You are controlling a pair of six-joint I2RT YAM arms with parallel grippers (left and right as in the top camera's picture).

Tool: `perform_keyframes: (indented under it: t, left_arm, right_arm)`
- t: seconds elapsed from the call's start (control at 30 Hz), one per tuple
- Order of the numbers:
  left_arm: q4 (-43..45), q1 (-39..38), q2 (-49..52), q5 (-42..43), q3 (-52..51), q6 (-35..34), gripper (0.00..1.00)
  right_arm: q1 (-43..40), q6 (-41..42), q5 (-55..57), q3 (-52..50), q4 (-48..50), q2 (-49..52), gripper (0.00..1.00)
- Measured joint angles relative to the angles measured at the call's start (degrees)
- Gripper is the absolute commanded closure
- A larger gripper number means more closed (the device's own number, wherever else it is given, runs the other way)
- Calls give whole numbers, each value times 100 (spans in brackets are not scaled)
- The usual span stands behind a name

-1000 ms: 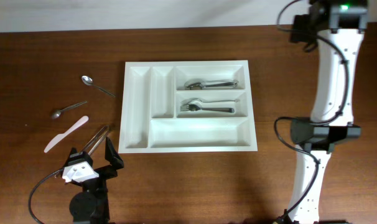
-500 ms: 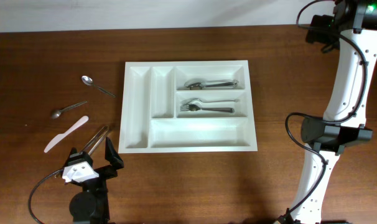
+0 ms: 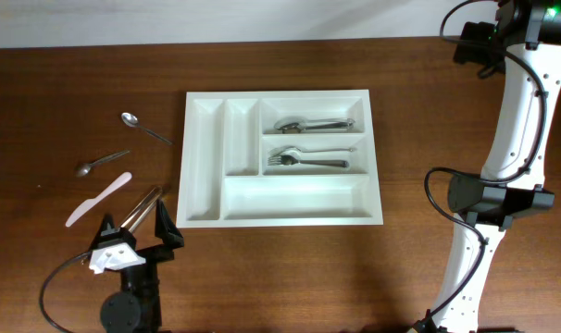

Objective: Pack container
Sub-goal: 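Move the left gripper over the tongs left of the tray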

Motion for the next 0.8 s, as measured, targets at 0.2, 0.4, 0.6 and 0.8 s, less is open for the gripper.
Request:
perform_keyframes:
  t: [0.2, 0.4, 0.6, 0.8]
  left_arm:
    - [-1414, 4, 111, 173, 577, 0, 1]
    - [-2629, 4, 852, -197, 2081, 243, 1]
    - [-4024, 4, 2162, -697, 3945, 483, 1]
    - [-5648, 11, 3467, -420, 5392, 542, 1]
  right_arm:
    - [0, -4, 0, 0, 0, 0, 1]
    - [0, -4, -2, 0, 0, 0, 1]
    - [0, -4, -20, 0, 0, -2, 1]
    - [0, -4, -22, 0, 0, -2, 1]
